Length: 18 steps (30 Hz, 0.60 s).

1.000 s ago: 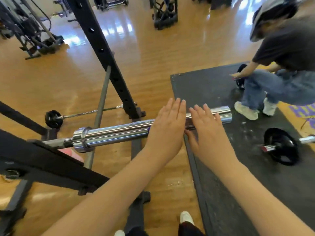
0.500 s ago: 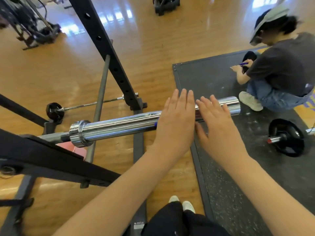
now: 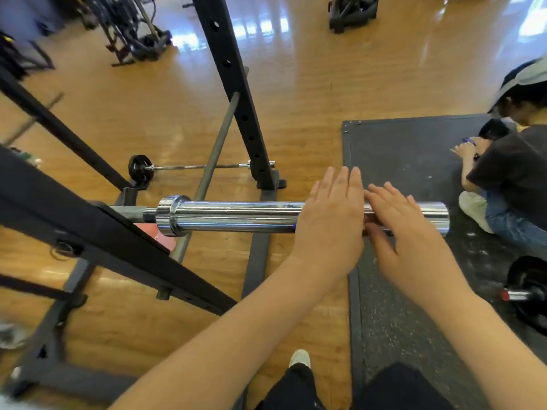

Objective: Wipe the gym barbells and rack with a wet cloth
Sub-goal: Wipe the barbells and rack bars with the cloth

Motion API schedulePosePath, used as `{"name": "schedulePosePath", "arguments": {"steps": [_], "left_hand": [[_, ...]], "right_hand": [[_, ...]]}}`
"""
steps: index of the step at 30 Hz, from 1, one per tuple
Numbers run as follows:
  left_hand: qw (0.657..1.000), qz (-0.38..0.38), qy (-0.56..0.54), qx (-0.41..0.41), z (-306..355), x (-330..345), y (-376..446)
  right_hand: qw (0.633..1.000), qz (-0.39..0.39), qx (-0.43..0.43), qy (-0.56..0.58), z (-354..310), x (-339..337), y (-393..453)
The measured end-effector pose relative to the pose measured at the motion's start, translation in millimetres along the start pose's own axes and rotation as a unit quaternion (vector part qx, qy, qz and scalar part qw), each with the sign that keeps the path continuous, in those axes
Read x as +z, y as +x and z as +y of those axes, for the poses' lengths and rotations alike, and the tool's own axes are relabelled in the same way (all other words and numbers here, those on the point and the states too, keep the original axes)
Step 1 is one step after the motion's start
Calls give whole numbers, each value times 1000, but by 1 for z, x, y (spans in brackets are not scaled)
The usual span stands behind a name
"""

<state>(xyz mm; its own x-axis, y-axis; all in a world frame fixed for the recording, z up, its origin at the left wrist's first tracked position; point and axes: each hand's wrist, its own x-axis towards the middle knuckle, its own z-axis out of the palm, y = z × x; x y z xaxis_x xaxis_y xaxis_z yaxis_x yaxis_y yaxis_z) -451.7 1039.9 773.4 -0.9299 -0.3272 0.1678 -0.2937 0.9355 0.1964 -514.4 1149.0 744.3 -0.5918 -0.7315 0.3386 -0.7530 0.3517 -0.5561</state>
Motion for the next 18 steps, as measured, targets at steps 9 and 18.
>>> {"name": "schedulePosePath", "arguments": {"steps": [9, 18], "left_hand": [[923, 188, -300, -151, 85, 14, 21], [980, 9, -196, -44, 114, 16, 27]], "right_hand": [[942, -163, -152, 251, 50, -64, 13], [957, 3, -41, 288, 119, -78, -1]]}}
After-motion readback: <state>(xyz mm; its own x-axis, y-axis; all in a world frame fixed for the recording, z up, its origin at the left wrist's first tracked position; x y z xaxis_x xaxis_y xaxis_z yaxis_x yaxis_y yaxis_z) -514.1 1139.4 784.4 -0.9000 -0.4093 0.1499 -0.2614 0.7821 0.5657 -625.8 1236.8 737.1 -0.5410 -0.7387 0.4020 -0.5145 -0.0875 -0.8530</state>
